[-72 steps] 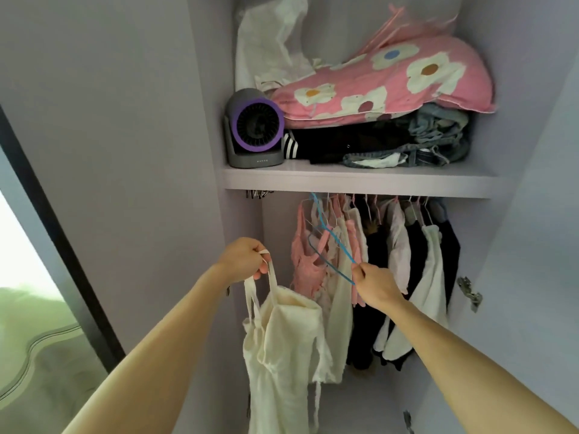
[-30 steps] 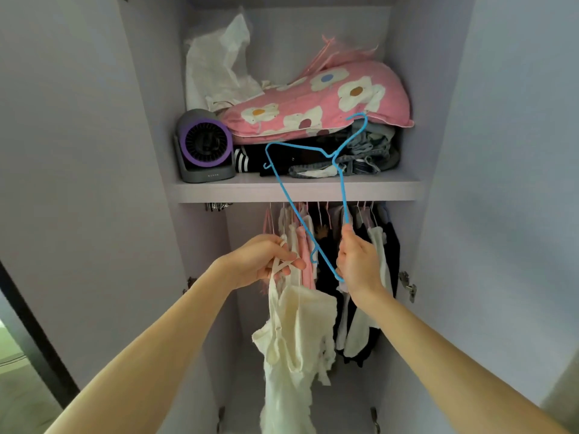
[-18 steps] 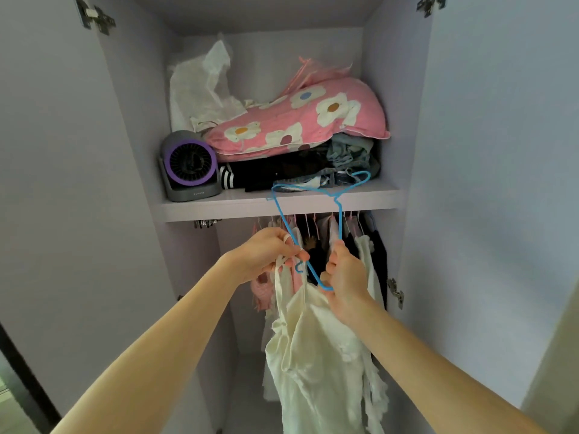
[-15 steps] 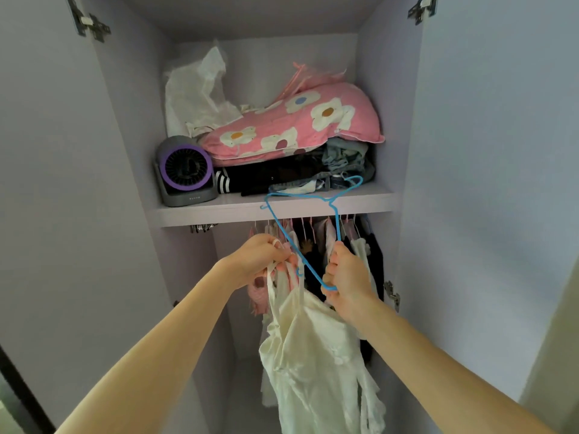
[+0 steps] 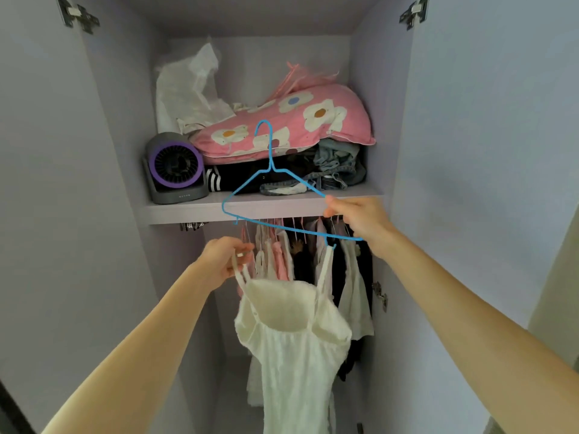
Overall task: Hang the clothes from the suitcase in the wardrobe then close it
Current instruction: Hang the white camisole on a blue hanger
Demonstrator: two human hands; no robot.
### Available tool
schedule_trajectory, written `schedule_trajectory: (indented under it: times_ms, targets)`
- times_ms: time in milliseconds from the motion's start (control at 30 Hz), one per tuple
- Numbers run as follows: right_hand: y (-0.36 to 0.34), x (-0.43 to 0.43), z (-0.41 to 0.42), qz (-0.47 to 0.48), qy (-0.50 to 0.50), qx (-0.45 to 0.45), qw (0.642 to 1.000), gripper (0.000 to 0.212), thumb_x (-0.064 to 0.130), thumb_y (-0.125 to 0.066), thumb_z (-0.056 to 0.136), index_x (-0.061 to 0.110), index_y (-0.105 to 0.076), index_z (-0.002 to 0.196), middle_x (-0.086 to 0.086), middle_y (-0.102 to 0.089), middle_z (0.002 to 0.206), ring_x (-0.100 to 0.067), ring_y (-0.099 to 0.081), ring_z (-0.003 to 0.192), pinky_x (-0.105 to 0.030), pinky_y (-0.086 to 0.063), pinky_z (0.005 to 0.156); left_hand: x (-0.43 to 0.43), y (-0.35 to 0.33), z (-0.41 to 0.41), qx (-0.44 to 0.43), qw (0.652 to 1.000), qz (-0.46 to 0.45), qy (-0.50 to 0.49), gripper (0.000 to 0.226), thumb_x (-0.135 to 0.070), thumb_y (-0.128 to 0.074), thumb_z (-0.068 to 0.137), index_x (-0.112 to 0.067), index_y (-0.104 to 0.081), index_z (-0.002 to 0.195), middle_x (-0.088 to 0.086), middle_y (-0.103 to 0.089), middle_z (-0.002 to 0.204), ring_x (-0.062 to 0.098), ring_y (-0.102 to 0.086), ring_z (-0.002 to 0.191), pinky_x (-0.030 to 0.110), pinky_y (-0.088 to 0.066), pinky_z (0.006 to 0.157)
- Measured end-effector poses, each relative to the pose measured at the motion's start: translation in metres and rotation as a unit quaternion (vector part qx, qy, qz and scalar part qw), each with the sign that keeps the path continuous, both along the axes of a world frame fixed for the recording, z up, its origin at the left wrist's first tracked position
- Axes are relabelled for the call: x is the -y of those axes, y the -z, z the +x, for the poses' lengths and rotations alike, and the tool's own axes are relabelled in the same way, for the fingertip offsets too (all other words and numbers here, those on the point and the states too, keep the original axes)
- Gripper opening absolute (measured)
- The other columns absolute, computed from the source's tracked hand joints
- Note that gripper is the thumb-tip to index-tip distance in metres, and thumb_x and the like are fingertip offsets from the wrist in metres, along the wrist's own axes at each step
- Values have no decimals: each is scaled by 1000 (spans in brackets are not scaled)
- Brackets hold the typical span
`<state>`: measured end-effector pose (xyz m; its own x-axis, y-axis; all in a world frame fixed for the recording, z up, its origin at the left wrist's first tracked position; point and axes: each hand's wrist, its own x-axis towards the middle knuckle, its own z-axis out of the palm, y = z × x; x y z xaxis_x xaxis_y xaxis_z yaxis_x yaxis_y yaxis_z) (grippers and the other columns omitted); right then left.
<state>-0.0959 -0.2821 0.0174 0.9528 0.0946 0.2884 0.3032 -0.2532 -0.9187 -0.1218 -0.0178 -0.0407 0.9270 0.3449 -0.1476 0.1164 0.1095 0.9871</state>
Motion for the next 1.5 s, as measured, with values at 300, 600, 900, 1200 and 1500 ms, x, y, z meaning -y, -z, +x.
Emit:
schedule_trajectory:
  times_ms: [300, 600, 900, 1200, 1500]
  targets:
    - [23, 17, 26, 8, -1, -42, 999, 50, 57, -66, 87, 17, -65, 58, 14, -34, 43, -9, -30, 48, -24, -26, 56, -65, 5, -8, 45, 993, -61, -96, 22, 5, -36, 99, 0, -55, 108, 11, -69, 99, 23, -64, 78, 45, -51, 94]
    - [28, 5, 40, 74, -66, -94, 991, 49, 48, -72, 85, 14, -60, 51, 3, -18, 51, -13, -13, 46, -24, -14, 45, -98, 3, -12, 72, 979, -65, -177, 25, 8, -35, 101, -2, -57, 108, 10, -60, 93, 18, -63, 75, 32, -54, 73]
    - [32, 7, 45, 122, -87, -115, 982, 48, 45, -72, 86, 13, -60, 53, 5, -18, 50, -10, -13, 42, -21, -14, 40, -125, 5, -22, 73, 974, -55, -207, 31, 11, -40, 99, -6, -58, 118, 14, -65, 104, 15, -69, 69, 27, -55, 59]
    - [32, 8, 42, 136, -108, -118, 978, 47, 45, -72, 86, 14, -60, 52, 5, -18, 50, -11, -12, 44, -22, -13, 42, -114, 4, -21, 66, 982, -52, -171, 22, 1, -55, 98, 1, -59, 120, 13, -68, 100, 12, -70, 67, 24, -57, 55]
    - [33, 21, 42, 174, -102, -147, 968, 45, 44, -71, 86, 14, -56, 56, 6, -18, 50, -9, -12, 40, -25, -10, 46, -98, -5, -17, 56, 994, -53, -82, 9, -4, -56, 99, -4, -65, 103, 5, -66, 89, 12, -61, 69, 28, -51, 70]
